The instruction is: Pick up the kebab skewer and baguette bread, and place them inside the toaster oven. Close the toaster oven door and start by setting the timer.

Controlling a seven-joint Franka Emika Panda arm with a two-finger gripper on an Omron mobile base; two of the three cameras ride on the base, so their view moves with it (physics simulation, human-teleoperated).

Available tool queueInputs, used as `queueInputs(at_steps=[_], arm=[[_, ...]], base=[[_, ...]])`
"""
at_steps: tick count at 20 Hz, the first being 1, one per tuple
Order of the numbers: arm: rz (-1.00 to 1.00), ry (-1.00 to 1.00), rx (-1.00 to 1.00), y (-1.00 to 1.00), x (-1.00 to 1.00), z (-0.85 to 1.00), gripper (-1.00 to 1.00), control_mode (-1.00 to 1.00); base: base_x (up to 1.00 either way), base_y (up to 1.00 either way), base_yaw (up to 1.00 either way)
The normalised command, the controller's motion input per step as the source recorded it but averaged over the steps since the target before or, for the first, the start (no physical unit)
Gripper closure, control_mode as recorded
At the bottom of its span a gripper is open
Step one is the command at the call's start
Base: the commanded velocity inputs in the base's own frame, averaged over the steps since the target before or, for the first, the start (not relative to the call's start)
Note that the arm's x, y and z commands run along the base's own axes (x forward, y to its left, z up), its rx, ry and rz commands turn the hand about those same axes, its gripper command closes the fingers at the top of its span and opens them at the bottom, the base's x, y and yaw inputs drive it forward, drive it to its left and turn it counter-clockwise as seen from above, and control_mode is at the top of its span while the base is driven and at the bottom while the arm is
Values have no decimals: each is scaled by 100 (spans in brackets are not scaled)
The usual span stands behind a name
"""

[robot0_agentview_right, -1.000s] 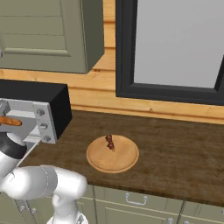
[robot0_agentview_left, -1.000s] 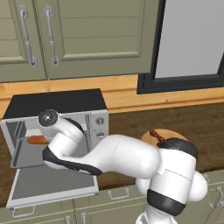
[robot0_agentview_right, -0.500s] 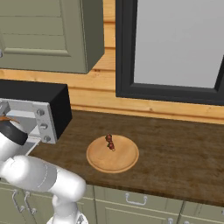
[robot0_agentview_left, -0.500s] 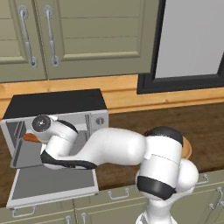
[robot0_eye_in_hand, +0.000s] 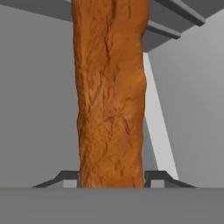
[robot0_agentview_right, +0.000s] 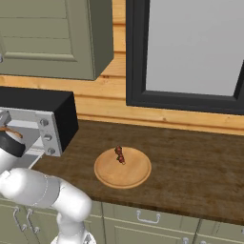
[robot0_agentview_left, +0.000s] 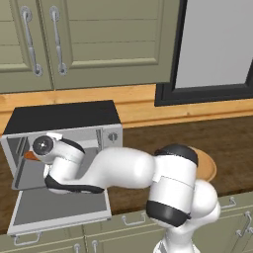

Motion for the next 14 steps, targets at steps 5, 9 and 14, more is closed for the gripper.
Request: queueInputs(at_steps=[5, 9, 14], arm=[[0, 0, 0, 0, 0, 0, -100, -100], [0, 0, 0, 0, 0, 0, -100, -100], [0, 0, 0, 0, 0, 0, -100, -100]], base=[[0, 0, 0], [0, 0, 0], [0, 0, 0]])
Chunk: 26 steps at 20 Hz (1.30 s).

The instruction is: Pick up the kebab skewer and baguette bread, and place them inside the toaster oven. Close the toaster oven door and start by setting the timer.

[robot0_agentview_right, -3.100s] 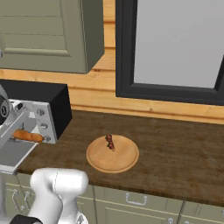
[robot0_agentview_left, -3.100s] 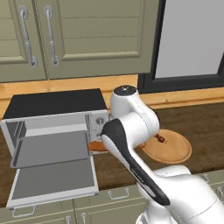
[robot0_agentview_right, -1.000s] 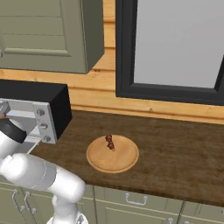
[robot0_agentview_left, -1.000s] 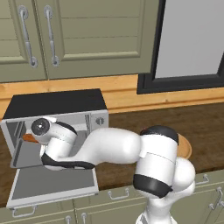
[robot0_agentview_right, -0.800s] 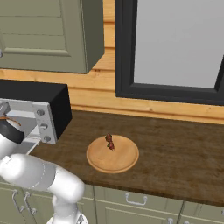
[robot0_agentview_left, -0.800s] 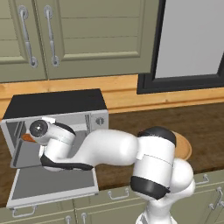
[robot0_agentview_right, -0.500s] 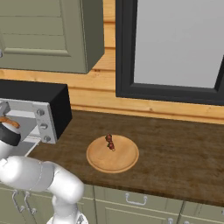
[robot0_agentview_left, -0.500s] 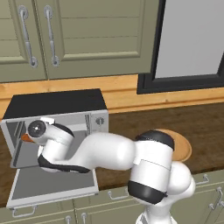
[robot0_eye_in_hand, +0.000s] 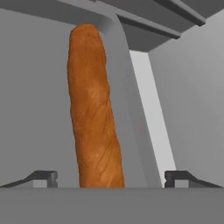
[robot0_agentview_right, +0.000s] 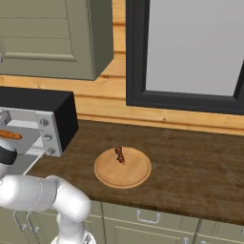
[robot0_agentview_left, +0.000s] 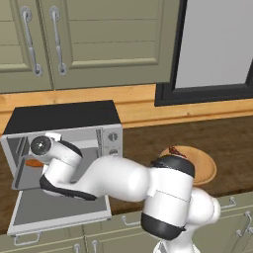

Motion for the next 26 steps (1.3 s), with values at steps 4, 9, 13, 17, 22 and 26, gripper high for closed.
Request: queueInputs(at_steps=[4, 9, 13, 17, 22, 26], arm=[[0, 0, 2, 1, -41, 13, -100, -100], [-6, 2, 14, -15, -70, 31, -100, -100], [-18, 9, 22, -89, -74, 35, -100, -100], [-18, 4, 18, -100, -90, 46, -100, -100], [-16, 3, 16, -100, -74, 30, -100, -100], [-16, 10, 5, -100, -22, 16, -100, -100]], base=[[0, 0, 0], [0, 0, 0], [0, 0, 0], [0, 0, 0], [0, 0, 0], [0, 0, 0]])
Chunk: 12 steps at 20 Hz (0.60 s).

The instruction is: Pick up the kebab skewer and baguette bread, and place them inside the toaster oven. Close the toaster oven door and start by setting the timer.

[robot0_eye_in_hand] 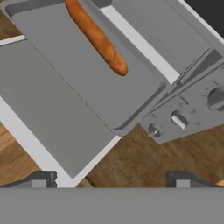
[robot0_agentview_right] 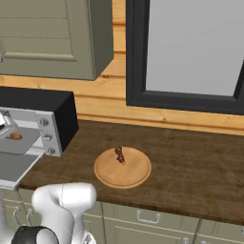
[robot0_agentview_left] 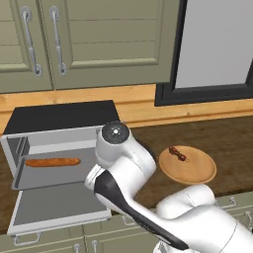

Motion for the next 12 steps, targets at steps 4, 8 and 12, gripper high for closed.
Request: queueInputs(at_steps=[4, 8, 12], arm=[[-18, 21, 4, -100, 0, 16, -100, -100], [-22, 23, 2, -100, 2, 7, -100, -100], [-21, 21, 0, -100, 19, 3, -100, -100]], base=[[0, 0, 0], [0, 0, 0], [0, 0, 0]])
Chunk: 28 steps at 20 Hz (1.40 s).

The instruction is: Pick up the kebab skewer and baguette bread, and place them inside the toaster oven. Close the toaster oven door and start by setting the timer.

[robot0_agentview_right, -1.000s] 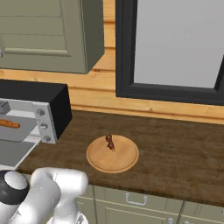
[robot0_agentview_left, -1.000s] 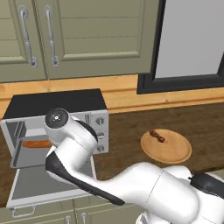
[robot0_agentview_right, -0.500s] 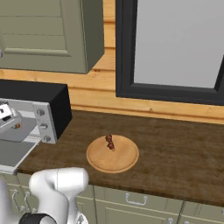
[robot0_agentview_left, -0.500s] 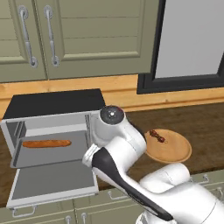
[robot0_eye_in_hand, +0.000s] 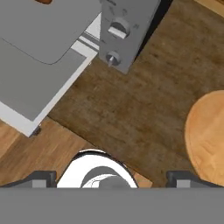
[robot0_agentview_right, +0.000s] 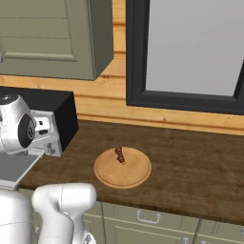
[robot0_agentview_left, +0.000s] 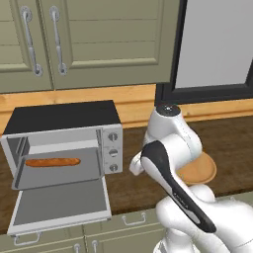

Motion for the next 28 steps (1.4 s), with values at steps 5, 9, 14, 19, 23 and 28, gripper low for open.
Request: queueInputs(at_steps=[5, 9, 14, 19, 23, 28], arm=[[-1, 2, -1, -100, 49, -1, -100, -100], [0, 0, -2, -100, 57, -7, -100, -100], [0, -1, -8, -100, 37, -22, -100, -100], [0, 5, -5, -94, 74, -44, -100, -100], [0, 9, 0, -47, 70, -77, -100, -100], [0, 1, 0, -1, 58, -79, -100, -100]], base=[[0, 0, 0], [0, 0, 0], [0, 0, 0], [0, 0, 0], [0, 0, 0], [0, 0, 0]])
